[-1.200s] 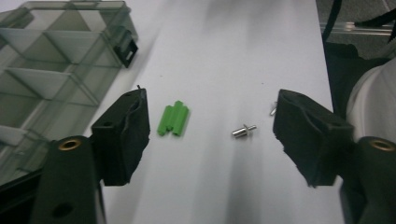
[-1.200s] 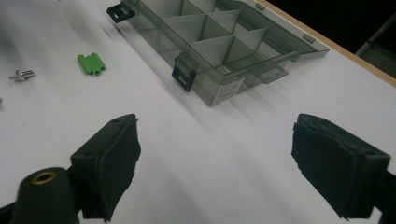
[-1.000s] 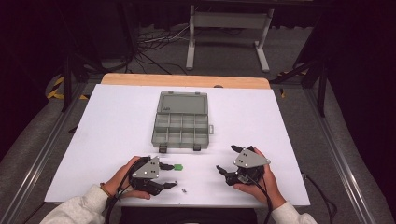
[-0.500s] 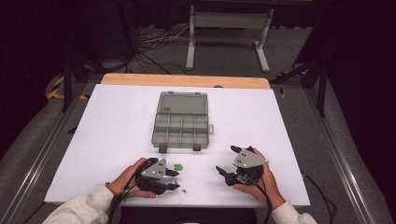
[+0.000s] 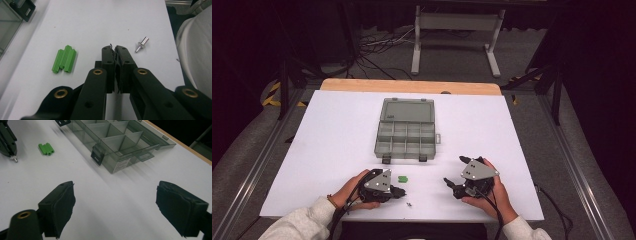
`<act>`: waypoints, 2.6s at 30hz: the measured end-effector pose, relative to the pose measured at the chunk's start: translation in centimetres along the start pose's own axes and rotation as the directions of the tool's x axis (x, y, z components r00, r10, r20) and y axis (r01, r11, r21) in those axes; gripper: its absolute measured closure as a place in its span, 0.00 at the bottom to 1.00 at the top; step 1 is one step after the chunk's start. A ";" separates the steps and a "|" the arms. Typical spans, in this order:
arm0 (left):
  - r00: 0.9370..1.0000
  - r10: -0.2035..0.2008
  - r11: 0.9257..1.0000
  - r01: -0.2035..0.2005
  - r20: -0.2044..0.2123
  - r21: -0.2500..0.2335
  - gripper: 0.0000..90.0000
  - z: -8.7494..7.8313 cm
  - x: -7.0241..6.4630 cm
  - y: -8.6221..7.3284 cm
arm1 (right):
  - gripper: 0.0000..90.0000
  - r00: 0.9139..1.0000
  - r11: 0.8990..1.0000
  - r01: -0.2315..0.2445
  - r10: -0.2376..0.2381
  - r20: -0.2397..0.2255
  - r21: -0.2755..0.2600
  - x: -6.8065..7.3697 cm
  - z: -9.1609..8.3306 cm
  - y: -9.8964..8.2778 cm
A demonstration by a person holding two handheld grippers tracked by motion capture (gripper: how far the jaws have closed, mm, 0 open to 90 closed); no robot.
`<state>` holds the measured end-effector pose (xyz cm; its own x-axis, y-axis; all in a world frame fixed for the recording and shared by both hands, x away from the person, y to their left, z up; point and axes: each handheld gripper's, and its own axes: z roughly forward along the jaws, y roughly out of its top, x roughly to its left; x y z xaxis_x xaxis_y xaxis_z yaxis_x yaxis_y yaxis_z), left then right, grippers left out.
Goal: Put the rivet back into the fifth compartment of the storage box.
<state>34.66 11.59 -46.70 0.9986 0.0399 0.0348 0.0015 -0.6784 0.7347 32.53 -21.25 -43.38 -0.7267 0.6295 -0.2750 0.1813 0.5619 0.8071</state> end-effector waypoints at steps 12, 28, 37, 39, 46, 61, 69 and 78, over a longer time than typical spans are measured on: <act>0.999 0.022 1.000 -0.022 -0.033 0.004 0.96 -0.5 -0.1 0.1 | 0.18 1.000 1.000 0.009 -0.009 -0.001 0.002 0.0 0.0 0.0; 0.997 0.019 0.999 -0.023 -0.074 -0.049 0.96 -2.2 0.4 0.2 | 0.18 1.000 1.000 0.012 -0.012 0.001 0.002 0.1 0.0 0.0; 0.993 0.009 0.997 -0.018 -0.117 -0.072 0.96 -3.2 0.9 0.3 | 0.18 1.000 1.000 0.011 -0.011 0.001 -0.001 0.1 -0.1 0.1; 0.992 0.005 0.997 -0.015 -0.130 -0.076 0.96 -3.5 0.9 0.4 | 0.18 1.000 1.000 0.011 -0.010 0.010 -0.003 0.0 -0.1 0.1; 0.984 -0.029 0.993 0.008 -0.176 -0.118 0.96 -4.6 1.6 0.2 | 0.18 1.000 1.000 0.007 -0.007 0.015 -0.008 0.0 -0.2 0.2; 0.964 -0.084 0.985 0.043 -0.251 -0.167 0.96 -6.3 3.2 -0.2 | 0.18 1.000 1.000 0.005 -0.004 0.019 -0.010 0.0 -0.1 0.1; 0.952 -0.105 0.983 0.054 -0.287 -0.177 0.96 -6.9 4.2 -0.3 | 0.17 1.000 1.000 0.003 -0.003 0.018 -0.004 0.0 0.0 0.0; 0.941 -0.129 0.981 0.074 -0.313 -0.182 0.96 -7.1 5.3 -0.5 | 0.17 1.000 1.000 0.004 -0.004 0.015 -0.002 0.0 0.1 0.0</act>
<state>39.60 17.34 -42.02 0.9231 0.3541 0.1500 0.0654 -0.5289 0.8461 32.59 -21.14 -43.45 -0.7177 0.6348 -0.2862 0.1764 0.5634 0.8071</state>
